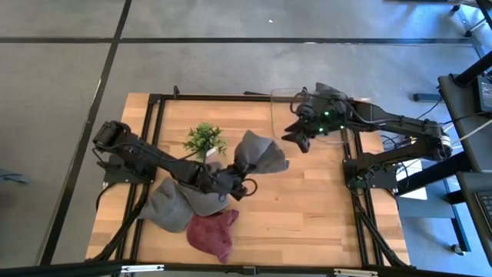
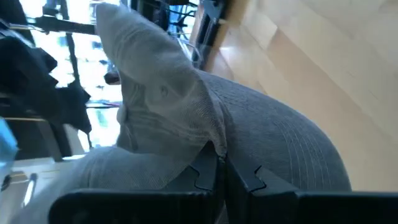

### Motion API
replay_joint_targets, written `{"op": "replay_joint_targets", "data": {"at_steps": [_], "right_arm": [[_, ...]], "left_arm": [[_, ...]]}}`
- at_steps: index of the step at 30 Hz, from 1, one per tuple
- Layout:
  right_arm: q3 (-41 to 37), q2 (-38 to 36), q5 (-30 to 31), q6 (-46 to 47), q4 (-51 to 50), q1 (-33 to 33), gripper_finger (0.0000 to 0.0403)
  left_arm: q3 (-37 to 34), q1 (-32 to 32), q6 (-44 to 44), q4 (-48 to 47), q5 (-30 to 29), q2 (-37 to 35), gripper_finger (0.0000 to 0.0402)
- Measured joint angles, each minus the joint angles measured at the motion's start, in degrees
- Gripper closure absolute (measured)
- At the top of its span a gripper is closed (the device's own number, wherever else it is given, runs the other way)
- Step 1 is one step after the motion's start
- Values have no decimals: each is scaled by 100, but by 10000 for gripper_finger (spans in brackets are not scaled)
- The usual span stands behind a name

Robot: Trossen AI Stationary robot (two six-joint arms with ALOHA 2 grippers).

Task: Pick & Place hat
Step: Put the gray cap into the right transparent bin

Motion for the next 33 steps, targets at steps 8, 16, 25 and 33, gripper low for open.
{"op": "replay_joint_targets", "data": {"at_steps": [8, 16, 25, 33], "right_arm": [[0, 343, -684, 274, 40, 15, 201], [0, 537, -1100, 391, 403, 81, 201], [-2, 588, -1171, 522, 517, 107, 252], [-2, 579, -1170, 312, 510, 107, 369]], "left_arm": [[0, -139, 143, 231, -354, -7, 395], [0, -137, 334, 443, -357, -7, 394], [0, -128, 446, 630, -347, -7, 394], [0, -124, 426, 637, -45, -7, 392]]}}
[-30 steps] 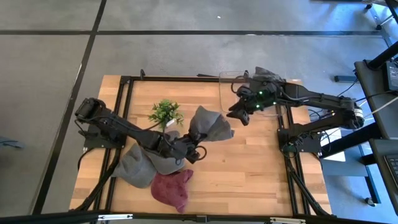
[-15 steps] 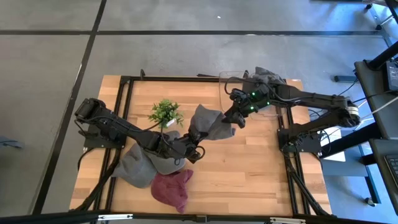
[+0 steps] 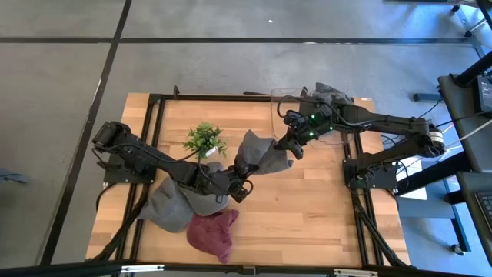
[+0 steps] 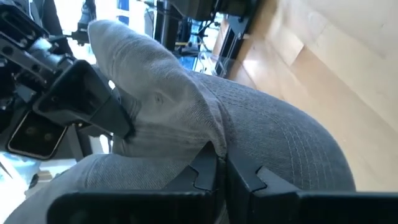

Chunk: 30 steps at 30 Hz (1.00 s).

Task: Pick & Place hat
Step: Put the gray cap into the right transparent bin

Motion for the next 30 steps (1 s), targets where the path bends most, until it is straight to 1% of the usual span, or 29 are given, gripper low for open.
{"op": "replay_joint_targets", "data": {"at_steps": [6, 11, 14, 16, 19, 23, 27, 30], "right_arm": [[0, -1, 5, 186, -5, 0, 362], [0, -41, 17, 167, -6, -2, 365], [80, -129, 123, 21, -126, -28, 365], [256, -202, 324, -109, -337, -71, 365], [724, -275, 709, -430, -994, -168, 365], [1725, -270, 1442, -1064, -2310, -272, 365], [2721, -258, 2678, -1719, -3639, -275, 365], [3307, -262, 3621, -2193, -4458, -275, 365]], "left_arm": [[0, 0, -64, 0, 103, 0, 374], [0, -2, -358, -8, 159, 0, 343], [0, -1, -718, -36, 162, -1, 321], [0, 25, -1078, -74, 226, -49, 311], [0, 75, -1491, -108, 405, -228, 301], [0, 218, -2024, -204, 444, -436, 301], [0, 455, -2880, -182, 418, -531, 303], [0, 643, -3406, -198, 472, -519, 303]]}}
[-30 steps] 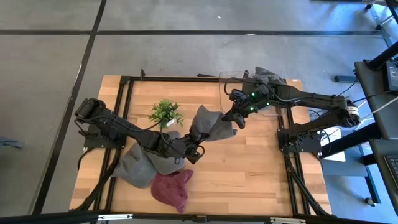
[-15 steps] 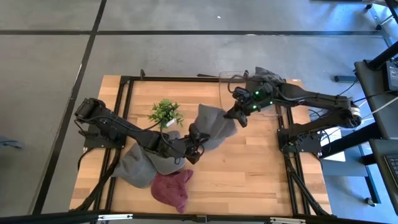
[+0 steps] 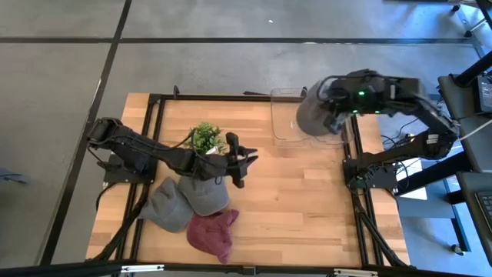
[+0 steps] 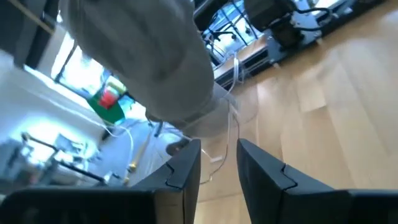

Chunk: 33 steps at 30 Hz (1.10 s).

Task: Pick & Place hat
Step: Put the gray cap into the right transparent bin

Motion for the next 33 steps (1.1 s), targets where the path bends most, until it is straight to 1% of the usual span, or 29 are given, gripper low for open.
{"op": "replay_joint_targets", "data": {"at_steps": [2, 5, 8, 11, 13, 15, 23, 29, 33], "right_arm": [[238, -3, 522, -340, -427, -1, 365], [339, -3, 960, -819, -807, -2, 365], [184, 5, 1320, -1326, -1078, 0, 365], [-114, 6, 1760, -1588, -1152, 0, 365], [-345, -5, 1978, -1688, -1168, 0, 365], [-571, -10, 2153, -1700, -1166, 0, 365], [-1690, -18, 2395, -1615, -1164, 0, 365], [-2558, -62, 2989, -1133, -1054, -42, 365], [-2989, -201, 3169, -734, -762, -165, 365]], "left_arm": [[0, 138, -201, -1, 171, 40, 303], [0, 346, -484, -25, 530, 87, 303], [0, 553, -787, -63, 954, 93, 303], [0, 720, -1073, -129, 1357, 95, 304], [0, 794, -1226, -135, 1507, 95, 304], [0, 841, -1314, -146, 1605, 95, 304], [0, 859, -1307, -269, 1708, 97, 304], [0, 861, -1302, -284, 1706, 97, 304], [0, 860, -1296, -286, 1706, 97, 304]]}}
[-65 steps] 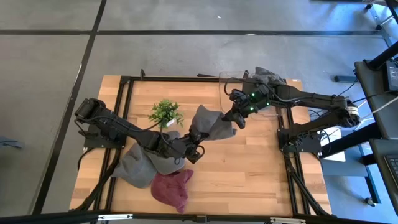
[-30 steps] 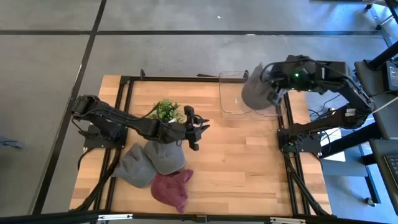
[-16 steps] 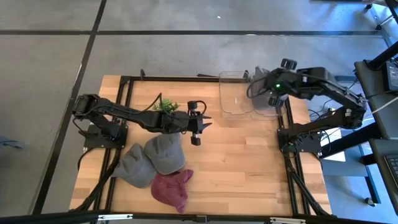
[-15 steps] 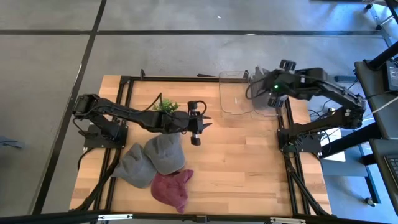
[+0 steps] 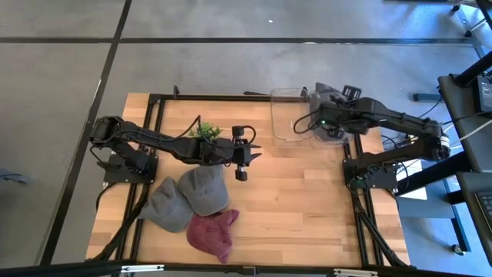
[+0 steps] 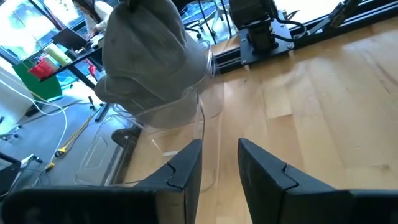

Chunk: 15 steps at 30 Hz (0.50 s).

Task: Pick & Place hat
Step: Put the gray cap into the right transparent bin

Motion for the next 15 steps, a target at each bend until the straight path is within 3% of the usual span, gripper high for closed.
{"op": "replay_joint_targets", "data": {"at_steps": [15], "right_arm": [[-1217, -440, 297, 1201, 324, -97, 364]], "left_arm": [[0, 1, 0, -3, -4, 2, 304]]}}
